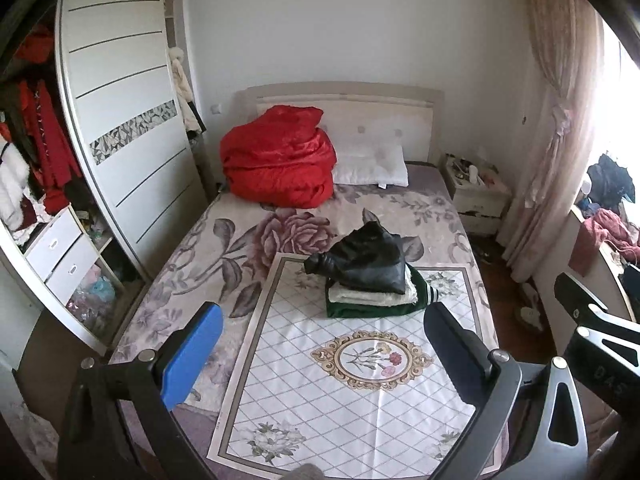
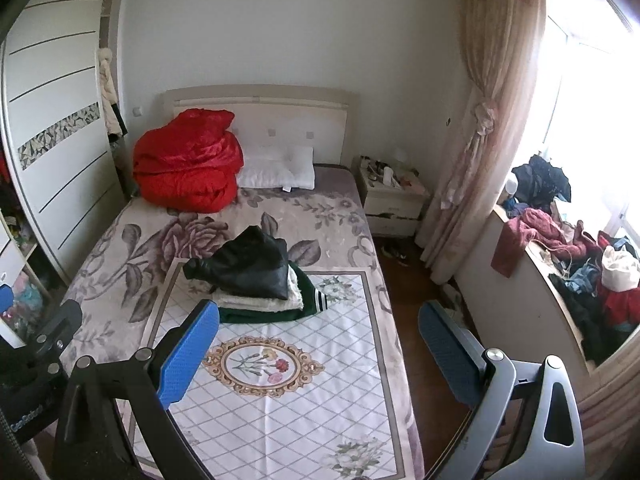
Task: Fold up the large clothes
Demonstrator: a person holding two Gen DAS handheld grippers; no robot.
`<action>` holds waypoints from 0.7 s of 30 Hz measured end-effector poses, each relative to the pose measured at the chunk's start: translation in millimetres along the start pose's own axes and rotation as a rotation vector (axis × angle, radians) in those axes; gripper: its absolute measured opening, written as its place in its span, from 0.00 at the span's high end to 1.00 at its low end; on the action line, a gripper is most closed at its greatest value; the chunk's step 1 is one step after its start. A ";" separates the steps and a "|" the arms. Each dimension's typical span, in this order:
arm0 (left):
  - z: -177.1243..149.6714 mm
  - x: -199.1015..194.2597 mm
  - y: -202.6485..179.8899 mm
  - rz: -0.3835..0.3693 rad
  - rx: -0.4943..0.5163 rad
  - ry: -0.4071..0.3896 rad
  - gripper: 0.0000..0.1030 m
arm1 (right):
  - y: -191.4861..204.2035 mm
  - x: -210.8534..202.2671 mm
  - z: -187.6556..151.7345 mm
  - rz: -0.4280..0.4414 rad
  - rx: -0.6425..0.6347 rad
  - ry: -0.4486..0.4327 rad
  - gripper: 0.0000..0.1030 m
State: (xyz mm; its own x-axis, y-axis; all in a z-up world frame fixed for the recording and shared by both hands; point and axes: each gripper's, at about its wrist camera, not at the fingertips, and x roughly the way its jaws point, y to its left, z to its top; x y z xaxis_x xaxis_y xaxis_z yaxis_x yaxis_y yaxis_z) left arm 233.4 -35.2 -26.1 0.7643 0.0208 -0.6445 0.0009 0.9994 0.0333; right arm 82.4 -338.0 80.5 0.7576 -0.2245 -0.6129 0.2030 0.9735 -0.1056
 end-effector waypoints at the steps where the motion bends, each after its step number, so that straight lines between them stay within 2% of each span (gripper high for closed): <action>1: 0.4 -2.1 0.3 0.000 -0.002 -0.004 0.00 | -0.1 -1.5 1.0 0.004 0.000 -0.003 0.02; 21: -0.5 -12.6 1.7 0.022 0.000 -0.028 0.00 | -2.3 -18.2 0.7 0.014 -0.002 -0.024 0.02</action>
State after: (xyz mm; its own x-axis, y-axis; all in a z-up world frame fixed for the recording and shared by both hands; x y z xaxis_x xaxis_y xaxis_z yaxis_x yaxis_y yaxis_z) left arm 223.5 -33.8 -18.3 0.7819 0.0421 -0.6220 -0.0163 0.9988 0.0472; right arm 68.5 -336.1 92.5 0.7747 -0.2118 -0.5958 0.1910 0.9766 -0.0988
